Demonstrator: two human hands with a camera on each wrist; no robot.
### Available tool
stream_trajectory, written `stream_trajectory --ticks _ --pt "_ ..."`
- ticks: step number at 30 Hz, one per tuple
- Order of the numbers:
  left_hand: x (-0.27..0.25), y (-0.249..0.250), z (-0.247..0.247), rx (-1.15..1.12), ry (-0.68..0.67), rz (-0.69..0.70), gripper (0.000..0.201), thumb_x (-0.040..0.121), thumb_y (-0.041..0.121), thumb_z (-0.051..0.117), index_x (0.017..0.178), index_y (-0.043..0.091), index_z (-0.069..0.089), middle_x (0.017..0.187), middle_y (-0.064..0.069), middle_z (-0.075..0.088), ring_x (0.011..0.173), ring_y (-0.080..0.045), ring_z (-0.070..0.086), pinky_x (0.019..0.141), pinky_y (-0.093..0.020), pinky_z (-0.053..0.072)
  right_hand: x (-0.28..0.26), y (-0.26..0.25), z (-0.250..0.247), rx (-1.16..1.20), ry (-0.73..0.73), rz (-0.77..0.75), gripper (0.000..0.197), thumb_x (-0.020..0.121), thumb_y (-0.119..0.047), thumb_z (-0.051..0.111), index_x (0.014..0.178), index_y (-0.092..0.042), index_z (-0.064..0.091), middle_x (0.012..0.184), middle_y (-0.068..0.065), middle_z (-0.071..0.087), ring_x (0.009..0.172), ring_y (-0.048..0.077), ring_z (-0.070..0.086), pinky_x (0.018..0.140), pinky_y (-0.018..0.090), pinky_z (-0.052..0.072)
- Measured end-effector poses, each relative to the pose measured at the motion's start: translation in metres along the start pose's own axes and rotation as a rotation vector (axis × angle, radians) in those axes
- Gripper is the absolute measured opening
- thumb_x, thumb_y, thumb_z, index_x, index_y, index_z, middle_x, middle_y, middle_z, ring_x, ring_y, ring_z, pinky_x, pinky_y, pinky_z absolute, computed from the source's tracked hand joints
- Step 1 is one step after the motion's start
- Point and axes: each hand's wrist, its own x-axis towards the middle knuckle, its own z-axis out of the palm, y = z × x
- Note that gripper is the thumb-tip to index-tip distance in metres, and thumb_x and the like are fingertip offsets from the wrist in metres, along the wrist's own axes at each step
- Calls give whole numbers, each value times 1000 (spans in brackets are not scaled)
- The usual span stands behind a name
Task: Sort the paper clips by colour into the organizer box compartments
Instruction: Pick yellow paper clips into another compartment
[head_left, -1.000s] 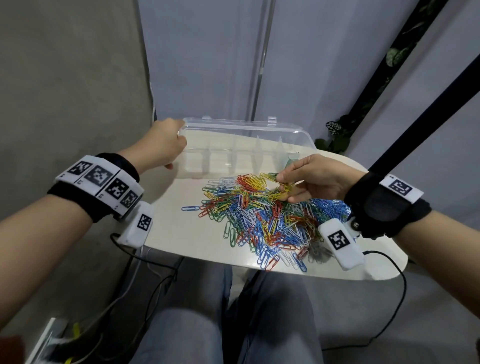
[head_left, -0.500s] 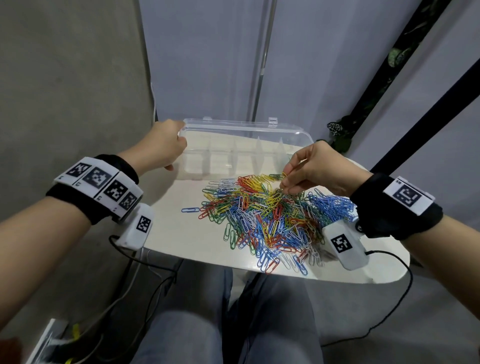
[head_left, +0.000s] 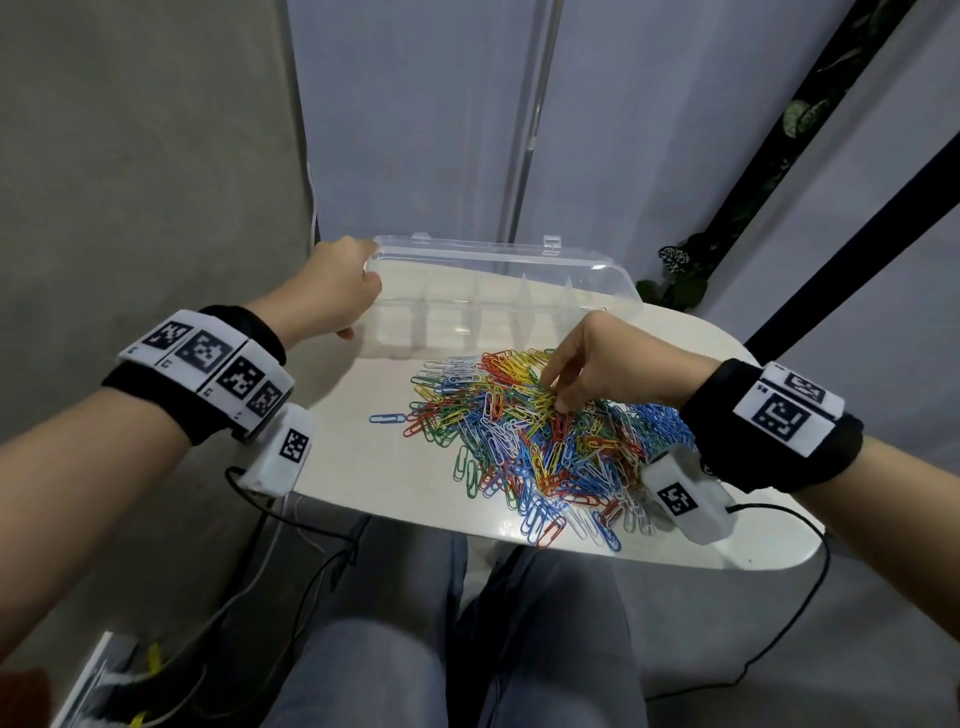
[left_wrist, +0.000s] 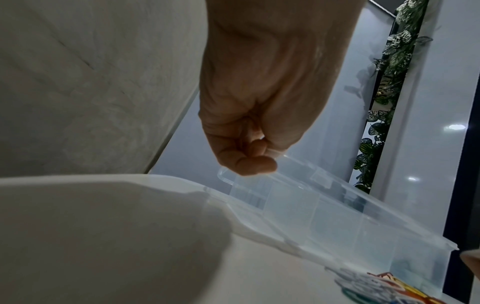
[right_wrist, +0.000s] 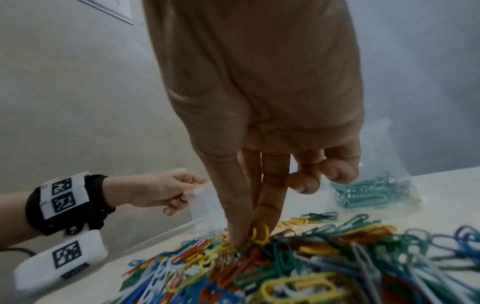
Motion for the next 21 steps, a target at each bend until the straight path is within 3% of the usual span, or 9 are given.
stream_trajectory --ticks 3,6,11,15,18,21 --pt "1 -1 0 4 0 -3 38 94 5 34 128 -1 51 79 -15 52 54 -37 63 47 -35 55 1 -1 6 -57 3 11 25 65 -4 86 88 -8 78 74 2 72 64 10 63 63 22 52" --pt "0 1 0 17 8 5 42 94 5 34 132 0 49 87 -18 52 54 -38 63 43 -33 53 2 -2 8 -80 23 8 18 65 -4 85 80 -8 77 66 0 68 56 4 57 52 12 44" --pt "0 1 0 27 9 -3 46 95 5 33 139 3 45 88 -18 53 51 -36 63 43 -31 49 -3 -6 -3 18 34 6 9 68 -4 84 73 -7 77 57 -6 68 45 -2 54 48 13 41" --pt "1 1 1 1 10 -14 48 96 5 34 142 5 43 88 -19 54 54 -38 64 47 -33 53 -5 -6 -20 52 44 19 8 70 -8 84 72 -12 77 68 -2 73 52 -1 59 52 12 45" --pt "1 1 1 -12 12 -21 48 96 5 33 143 5 41 88 -18 54 55 -38 63 49 -35 55 -6 -5 -24 -2 16 37 7 71 -10 83 76 -13 78 72 -1 74 60 5 63 63 18 52" --pt "0 1 1 -21 11 -20 48 95 5 34 143 5 42 81 -14 54 51 -32 62 42 -30 52 -6 -6 -28 62 61 34 8 71 -9 83 76 -11 78 71 -1 74 55 0 61 52 8 44"
